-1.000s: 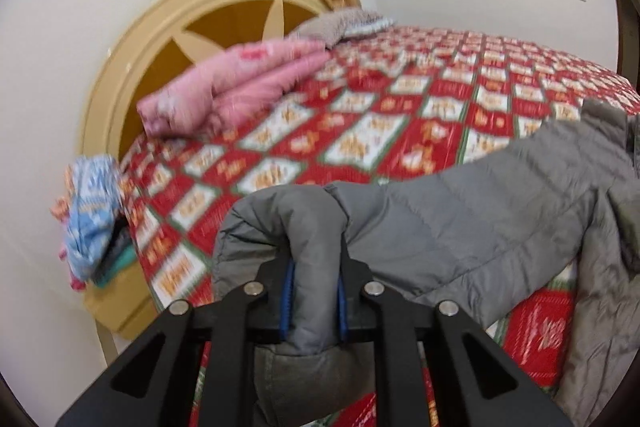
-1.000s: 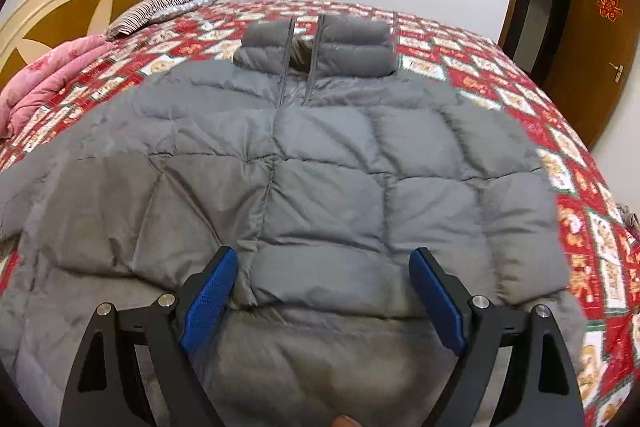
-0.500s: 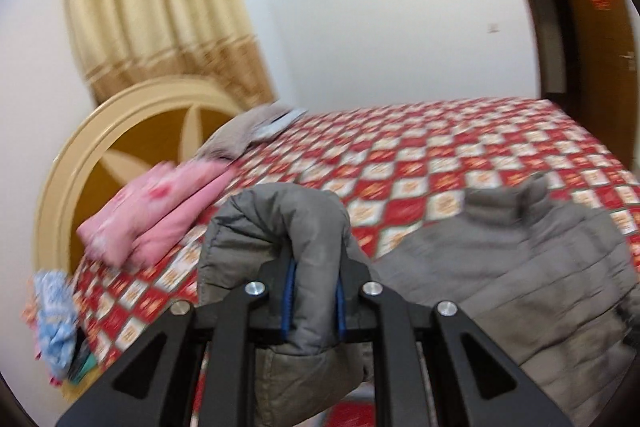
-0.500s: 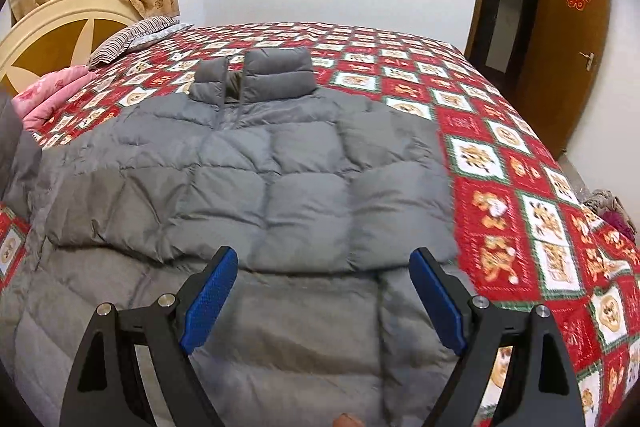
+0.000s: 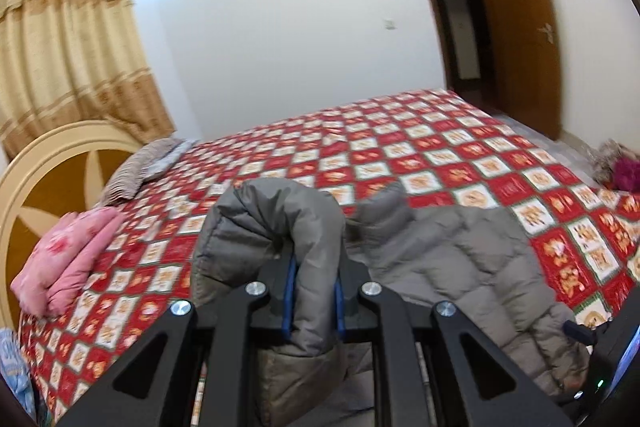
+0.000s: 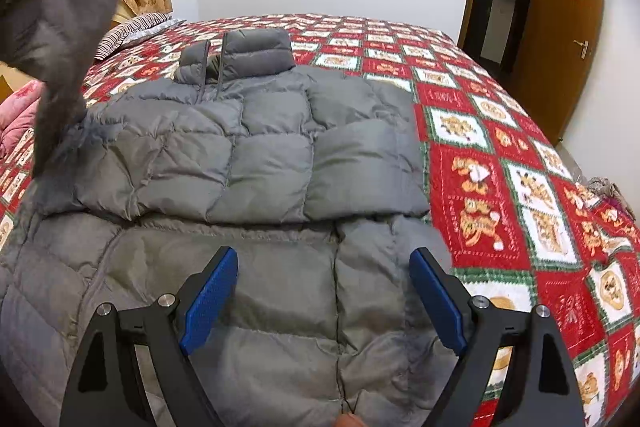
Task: Fold large clothes
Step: 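Grasp the other sleeve with the left gripper and fold it across the body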
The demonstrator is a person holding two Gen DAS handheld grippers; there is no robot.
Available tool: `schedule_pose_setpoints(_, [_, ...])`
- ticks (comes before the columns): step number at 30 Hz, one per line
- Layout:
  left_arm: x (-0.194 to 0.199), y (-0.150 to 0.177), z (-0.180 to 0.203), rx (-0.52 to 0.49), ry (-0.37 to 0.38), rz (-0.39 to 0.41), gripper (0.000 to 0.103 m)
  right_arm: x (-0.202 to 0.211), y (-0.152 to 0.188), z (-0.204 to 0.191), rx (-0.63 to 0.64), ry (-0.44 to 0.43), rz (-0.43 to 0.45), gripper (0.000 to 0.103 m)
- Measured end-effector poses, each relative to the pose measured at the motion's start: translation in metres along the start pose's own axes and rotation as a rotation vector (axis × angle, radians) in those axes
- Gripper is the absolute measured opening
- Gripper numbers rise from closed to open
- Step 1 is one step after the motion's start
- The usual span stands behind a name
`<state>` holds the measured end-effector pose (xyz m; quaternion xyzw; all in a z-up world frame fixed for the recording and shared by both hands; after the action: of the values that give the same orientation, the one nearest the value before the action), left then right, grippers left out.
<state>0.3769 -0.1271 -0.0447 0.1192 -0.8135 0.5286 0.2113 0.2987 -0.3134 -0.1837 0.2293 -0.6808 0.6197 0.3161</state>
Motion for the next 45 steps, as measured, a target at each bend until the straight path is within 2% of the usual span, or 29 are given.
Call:
schedule_pose_setpoints(8, [-0.025, 0.011, 0.065, -0.085, 0.047, -0.038, 0.016, -0.013, 0.009, 0.011, -0.06, -0.019, -0.033, 0.088])
schedule_pose_setpoints(11, [-0.031, 0.014, 0.073, -0.093, 0.06, -0.05, 0.024, -0.016, 0.01, 0.01, -0.062, -0.016, -0.043, 0.088])
schedule_pose_setpoints(13, [-0.031, 0.015, 0.077, -0.097, 0.072, -0.051, 0.036, -0.018, 0.011, 0.01, -0.063, -0.013, -0.052, 0.088])
schedule_pose_setpoints(15, [-0.031, 0.016, 0.082, -0.108, 0.067, -0.042, 0.043, -0.019, 0.012, 0.009, -0.064, -0.009, -0.057, 0.088])
schedule_pose_setpoints(17, [-0.03, 0.015, 0.087, -0.124, 0.054, -0.028, 0.057, -0.019, 0.013, 0.008, -0.062, -0.002, -0.058, 0.088])
schedule_pose_setpoints(18, [-0.028, 0.014, 0.089, -0.126, 0.054, -0.021, 0.069, -0.02, 0.013, 0.008, -0.06, 0.001, -0.059, 0.088])
schedule_pose_setpoints(19, [-0.027, 0.014, 0.089, -0.126, 0.052, -0.014, 0.077, -0.02, 0.014, 0.007, -0.061, 0.002, -0.061, 0.088])
schedule_pose_setpoints(23, [-0.02, 0.015, 0.082, -0.134, 0.043, 0.008, 0.079, -0.019, 0.014, 0.009, -0.076, -0.01, -0.06, 0.088])
schedule_pose_setpoints(25, [-0.014, 0.017, 0.07, -0.119, 0.04, 0.024, 0.093, -0.016, 0.013, 0.014, -0.103, -0.037, -0.05, 0.088])
schedule_pose_setpoints(28, [-0.003, 0.02, 0.049, -0.091, 0.042, 0.061, 0.102, -0.012, 0.011, 0.025, -0.148, -0.062, -0.047, 0.088])
schedule_pose_setpoints(33, [-0.003, 0.032, 0.021, -0.082, -0.01, 0.077, 0.103, -0.003, 0.006, 0.031, -0.166, -0.052, -0.033, 0.088])
schedule_pose_setpoints(40, [-0.044, 0.068, -0.029, -0.032, -0.083, -0.041, 0.103, 0.005, -0.023, 0.016, -0.152, -0.075, -0.005, 0.088])
schedule_pose_setpoints(45, [-0.064, 0.094, -0.055, -0.002, -0.115, -0.112, 0.103, -0.008, -0.05, 0.0, -0.167, -0.116, -0.003, 0.088])
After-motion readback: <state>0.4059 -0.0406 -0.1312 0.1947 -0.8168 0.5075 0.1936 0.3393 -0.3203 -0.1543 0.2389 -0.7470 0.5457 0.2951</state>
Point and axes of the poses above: each gripper's, at about its wrist camera, not at the fingertips, and x roughly against the way its jaws point, z to its right, y to its underside, the point moved 3 cm from there along -x, roughly the way its jaws point, and after that the axes turned 7 degrees about -x, right-handed, at the moved point
